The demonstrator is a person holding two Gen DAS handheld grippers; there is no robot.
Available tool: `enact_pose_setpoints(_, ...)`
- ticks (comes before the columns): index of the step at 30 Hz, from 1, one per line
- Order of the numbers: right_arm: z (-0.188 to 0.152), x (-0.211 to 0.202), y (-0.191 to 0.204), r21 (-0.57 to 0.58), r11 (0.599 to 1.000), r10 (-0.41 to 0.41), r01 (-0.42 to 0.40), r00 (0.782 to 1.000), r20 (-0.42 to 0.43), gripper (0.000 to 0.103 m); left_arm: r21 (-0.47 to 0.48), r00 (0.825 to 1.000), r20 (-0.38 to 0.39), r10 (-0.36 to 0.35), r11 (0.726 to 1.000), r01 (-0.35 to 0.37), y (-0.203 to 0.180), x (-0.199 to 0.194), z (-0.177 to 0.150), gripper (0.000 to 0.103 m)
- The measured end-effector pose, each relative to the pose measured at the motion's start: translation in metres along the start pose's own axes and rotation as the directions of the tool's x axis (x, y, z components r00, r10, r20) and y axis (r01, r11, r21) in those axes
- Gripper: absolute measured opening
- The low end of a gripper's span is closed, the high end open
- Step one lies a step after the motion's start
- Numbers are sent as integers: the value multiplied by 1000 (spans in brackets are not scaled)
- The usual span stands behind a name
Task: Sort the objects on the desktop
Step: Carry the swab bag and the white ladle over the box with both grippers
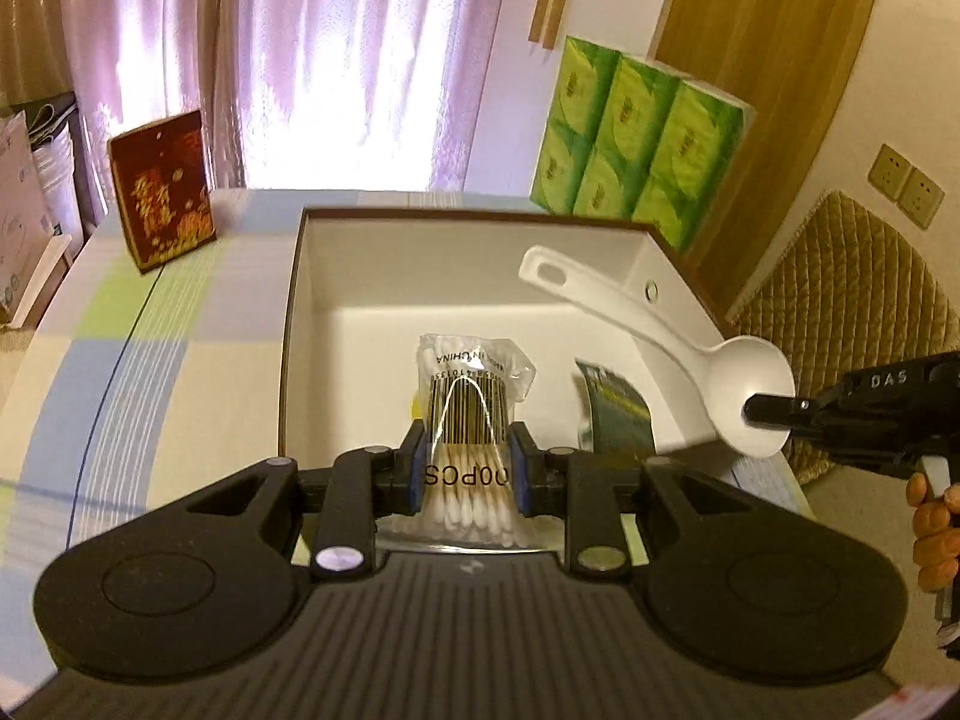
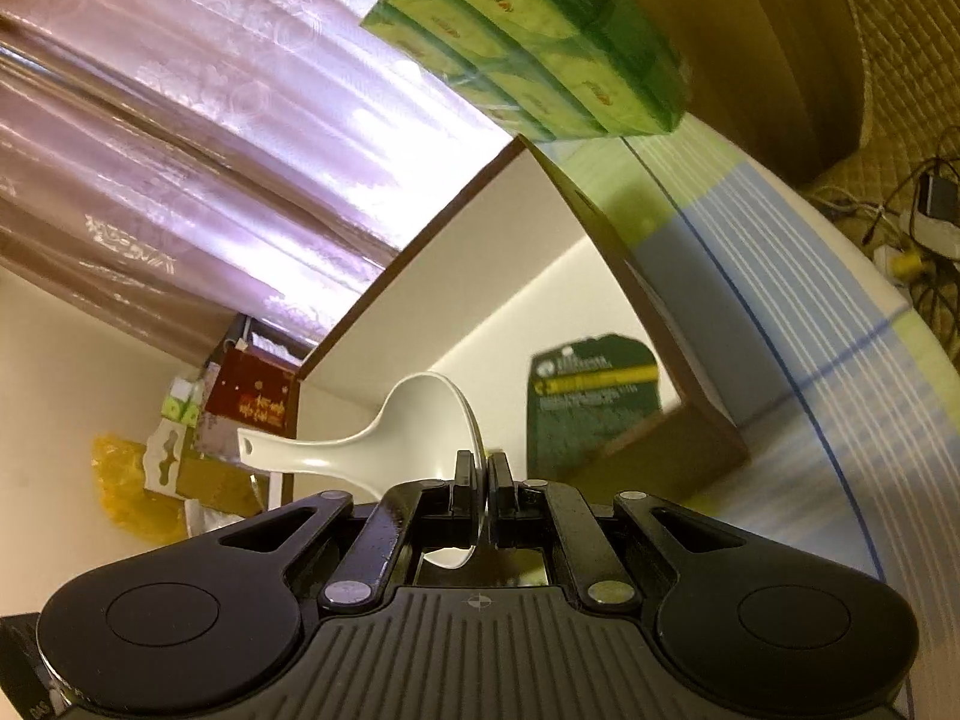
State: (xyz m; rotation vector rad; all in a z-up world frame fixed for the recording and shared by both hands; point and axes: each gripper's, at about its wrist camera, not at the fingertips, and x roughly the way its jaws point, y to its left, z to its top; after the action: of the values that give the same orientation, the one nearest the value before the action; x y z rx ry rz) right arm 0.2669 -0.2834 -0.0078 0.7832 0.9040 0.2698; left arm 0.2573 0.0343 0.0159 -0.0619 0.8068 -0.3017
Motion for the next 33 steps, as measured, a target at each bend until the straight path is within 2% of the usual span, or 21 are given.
enact_pose_setpoints(9,32,36,14,-25,999,-47,46,999,-3,0,16,999,-40,-6,1000,7,8,43,37,22)
enact_pose_setpoints(18,61,84,23,-84,988,-136,133,990,-32,0,53,995,-102,1,999,5,6,100,60,22)
enact_pose_setpoints(33,83,140,23,-165,964,-222,210,973,-57,0,82,982,-182,45,996,-30,14,170,71,22)
